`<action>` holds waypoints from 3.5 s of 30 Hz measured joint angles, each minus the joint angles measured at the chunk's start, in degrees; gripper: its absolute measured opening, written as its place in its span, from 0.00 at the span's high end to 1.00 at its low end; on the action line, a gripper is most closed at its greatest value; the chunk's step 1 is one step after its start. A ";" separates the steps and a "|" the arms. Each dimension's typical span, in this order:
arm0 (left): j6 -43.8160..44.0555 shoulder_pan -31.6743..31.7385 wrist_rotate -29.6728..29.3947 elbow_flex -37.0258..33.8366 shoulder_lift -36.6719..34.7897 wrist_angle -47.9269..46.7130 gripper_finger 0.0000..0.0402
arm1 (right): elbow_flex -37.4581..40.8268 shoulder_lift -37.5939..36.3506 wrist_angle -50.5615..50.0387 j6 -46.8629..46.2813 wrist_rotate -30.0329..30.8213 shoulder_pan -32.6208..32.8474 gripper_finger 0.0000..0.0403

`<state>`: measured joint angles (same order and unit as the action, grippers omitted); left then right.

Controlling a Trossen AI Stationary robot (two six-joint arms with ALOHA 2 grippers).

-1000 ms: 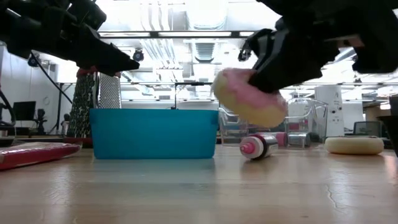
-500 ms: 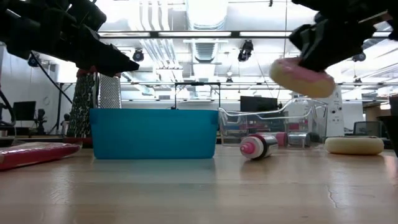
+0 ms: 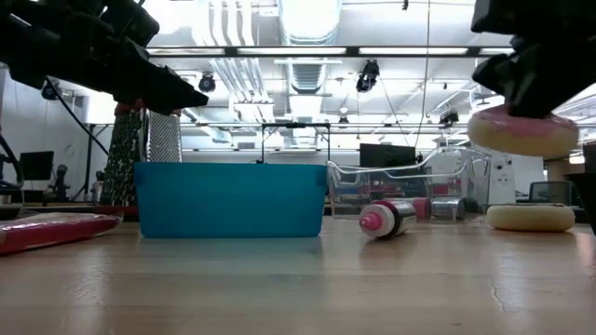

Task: Pick & Place Food Item
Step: Put the pink donut into the black bin

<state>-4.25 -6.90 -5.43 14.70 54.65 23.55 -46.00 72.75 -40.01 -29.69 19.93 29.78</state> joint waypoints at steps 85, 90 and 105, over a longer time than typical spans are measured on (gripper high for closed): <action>-0.02 0.01 0.00 -0.07 0.00 -0.13 0.41 | -2.16 0.24 -14.52 -36.13 -16.05 14.77 0.96; -0.02 0.00 0.00 -0.09 0.00 -0.24 0.41 | -0.44 0.24 -11.97 -36.37 -15.86 14.88 0.96; 0.21 0.02 0.00 -1.12 -0.02 -0.19 0.41 | 2.83 0.24 -10.14 -37.63 -16.01 14.84 0.96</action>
<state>-4.04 -6.88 -5.43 13.58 54.63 23.36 -43.17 72.99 -50.15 -67.32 3.92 44.62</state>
